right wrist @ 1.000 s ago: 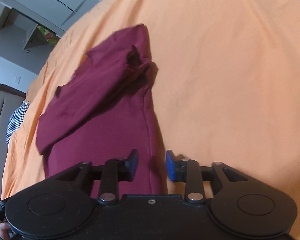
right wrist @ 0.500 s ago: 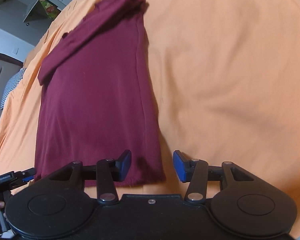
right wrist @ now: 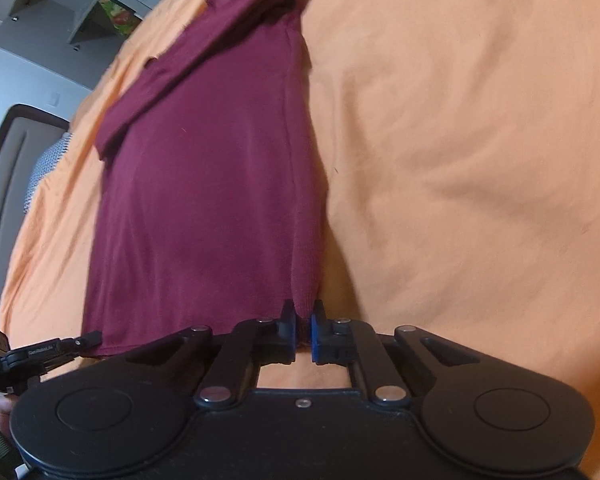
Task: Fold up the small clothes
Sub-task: 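Grasp the shirt hem with both tools and pull it straight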
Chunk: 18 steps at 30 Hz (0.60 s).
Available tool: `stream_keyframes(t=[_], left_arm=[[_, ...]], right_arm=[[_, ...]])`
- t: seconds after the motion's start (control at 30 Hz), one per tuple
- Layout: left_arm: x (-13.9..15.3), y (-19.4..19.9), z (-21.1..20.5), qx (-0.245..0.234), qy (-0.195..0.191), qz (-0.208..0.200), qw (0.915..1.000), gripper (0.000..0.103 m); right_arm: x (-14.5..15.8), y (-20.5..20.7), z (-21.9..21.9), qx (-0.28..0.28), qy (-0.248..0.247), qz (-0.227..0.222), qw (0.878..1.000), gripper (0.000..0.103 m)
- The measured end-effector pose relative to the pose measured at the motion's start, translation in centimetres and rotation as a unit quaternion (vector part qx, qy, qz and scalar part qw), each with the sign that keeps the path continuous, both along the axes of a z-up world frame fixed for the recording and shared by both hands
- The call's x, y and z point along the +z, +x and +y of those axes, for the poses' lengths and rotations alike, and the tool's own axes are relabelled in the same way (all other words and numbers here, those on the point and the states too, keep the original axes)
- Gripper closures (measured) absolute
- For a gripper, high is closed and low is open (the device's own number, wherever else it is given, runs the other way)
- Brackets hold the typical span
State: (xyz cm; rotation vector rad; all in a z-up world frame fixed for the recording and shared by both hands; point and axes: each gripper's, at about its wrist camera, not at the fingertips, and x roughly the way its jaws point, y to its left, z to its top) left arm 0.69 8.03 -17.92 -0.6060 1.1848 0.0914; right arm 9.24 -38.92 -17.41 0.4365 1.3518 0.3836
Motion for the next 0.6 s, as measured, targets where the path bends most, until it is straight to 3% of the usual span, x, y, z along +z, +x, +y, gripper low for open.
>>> stream_keyframes(t=[0.17,0.27,0.33,0.43,0.53,0.6], left_arm=[[3.6,-2.6,-1.0,-0.003,-0.023,-0.044,0.9988,0.099],[2.2,-3.5,-1.5,0.006,-0.029,-0.024,0.9993,0.099],[0.3,-3.5,-1.6,0.016,-0.022,0.0,0.9996,0.099],[-1.3,-2.6,-1.8,0.015,-0.002,0.026,0.9996,0.099],[-0.4,-1.8,-2.5,-0.021,0.023,0.025,0.9992,0.095],[0.8,-1.8,-2.8,-0.041,0.043,0.018,0.9981,0.083]], right_arm=[[4.2,0.2,-3.0,-0.01,0.036,-0.024,0.999,0.098],[6.0,0.0,-5.2,-0.01,0.042,-0.032,0.999,0.098],[5.2,0.1,-5.6,-0.005,0.033,-0.021,0.999,0.098],[1.6,0.2,-3.9,0.016,-0.006,0.012,1.0,0.098],[-0.1,0.4,-2.5,0.022,-0.025,0.022,0.999,0.095],[0.3,0.5,-2.2,0.03,-0.026,0.014,0.999,0.085]])
